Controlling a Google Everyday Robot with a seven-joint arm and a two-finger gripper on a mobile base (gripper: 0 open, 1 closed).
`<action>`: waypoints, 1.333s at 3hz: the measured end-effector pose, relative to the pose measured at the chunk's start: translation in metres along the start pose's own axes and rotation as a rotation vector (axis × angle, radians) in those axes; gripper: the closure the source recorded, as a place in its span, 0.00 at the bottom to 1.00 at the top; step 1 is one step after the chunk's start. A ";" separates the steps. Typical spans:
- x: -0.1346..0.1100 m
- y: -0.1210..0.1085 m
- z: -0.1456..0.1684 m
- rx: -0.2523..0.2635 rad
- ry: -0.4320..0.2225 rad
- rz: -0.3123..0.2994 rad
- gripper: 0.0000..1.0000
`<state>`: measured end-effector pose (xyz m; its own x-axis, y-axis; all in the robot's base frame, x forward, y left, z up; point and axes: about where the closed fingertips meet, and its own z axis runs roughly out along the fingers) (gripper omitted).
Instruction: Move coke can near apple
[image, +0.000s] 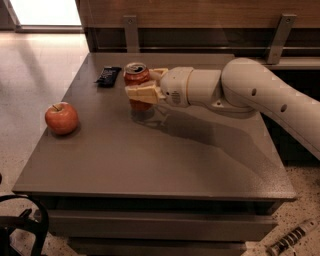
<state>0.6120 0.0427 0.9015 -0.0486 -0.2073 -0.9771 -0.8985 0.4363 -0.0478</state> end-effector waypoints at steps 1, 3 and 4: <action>0.008 0.030 0.015 -0.069 -0.009 0.037 1.00; 0.017 0.077 0.037 -0.274 -0.046 -0.057 1.00; 0.018 0.085 0.039 -0.307 -0.048 -0.077 0.88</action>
Offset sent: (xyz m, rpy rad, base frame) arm -0.0624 0.0668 -0.0317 0.0528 0.0125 0.2968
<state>0.5517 0.1098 0.8720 0.0391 -0.1847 -0.9820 -0.9888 0.1347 -0.0647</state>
